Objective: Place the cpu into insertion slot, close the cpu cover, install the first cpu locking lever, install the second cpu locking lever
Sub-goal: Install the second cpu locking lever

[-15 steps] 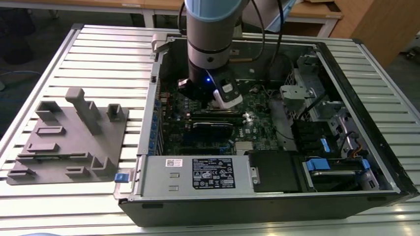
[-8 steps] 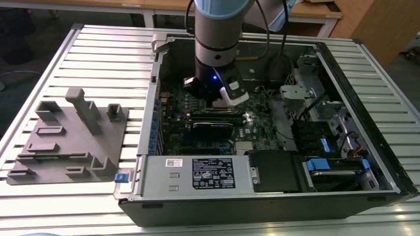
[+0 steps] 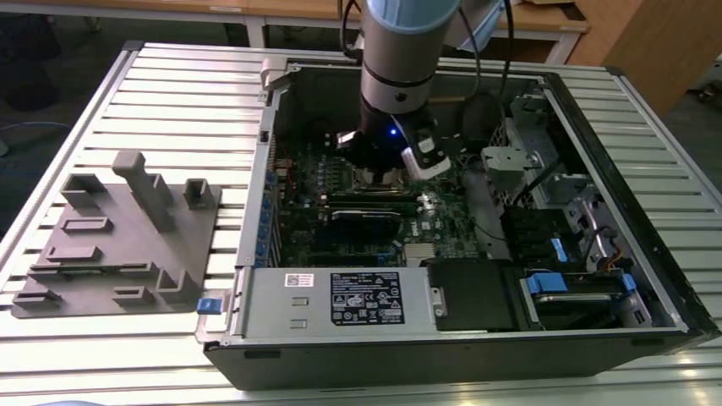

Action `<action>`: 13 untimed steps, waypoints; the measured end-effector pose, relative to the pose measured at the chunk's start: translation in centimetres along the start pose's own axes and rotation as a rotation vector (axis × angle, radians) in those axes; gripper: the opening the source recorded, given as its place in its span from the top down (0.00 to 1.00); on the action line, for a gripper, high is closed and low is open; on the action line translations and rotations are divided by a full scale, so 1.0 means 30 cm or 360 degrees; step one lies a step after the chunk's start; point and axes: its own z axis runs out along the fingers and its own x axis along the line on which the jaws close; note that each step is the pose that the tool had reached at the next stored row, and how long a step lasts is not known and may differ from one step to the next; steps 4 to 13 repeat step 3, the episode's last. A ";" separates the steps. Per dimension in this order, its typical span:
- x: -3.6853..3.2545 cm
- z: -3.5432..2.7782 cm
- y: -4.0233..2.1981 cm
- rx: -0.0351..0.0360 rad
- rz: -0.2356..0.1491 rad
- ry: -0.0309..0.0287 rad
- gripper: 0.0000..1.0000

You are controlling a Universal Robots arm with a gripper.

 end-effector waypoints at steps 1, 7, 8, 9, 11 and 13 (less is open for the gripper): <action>-0.004 0.003 0.012 0.0001 0.0000 0.00001 0.89; -0.007 0.009 0.041 0.0003 0.0000 0.00000 0.89; -0.007 0.009 0.041 0.0003 0.0000 0.00000 0.89; -0.007 0.009 0.041 0.0003 0.0000 0.00000 0.89; -0.007 0.009 0.041 0.0003 0.0000 0.00000 0.89; -0.007 0.009 0.041 0.0003 0.0000 0.00000 0.89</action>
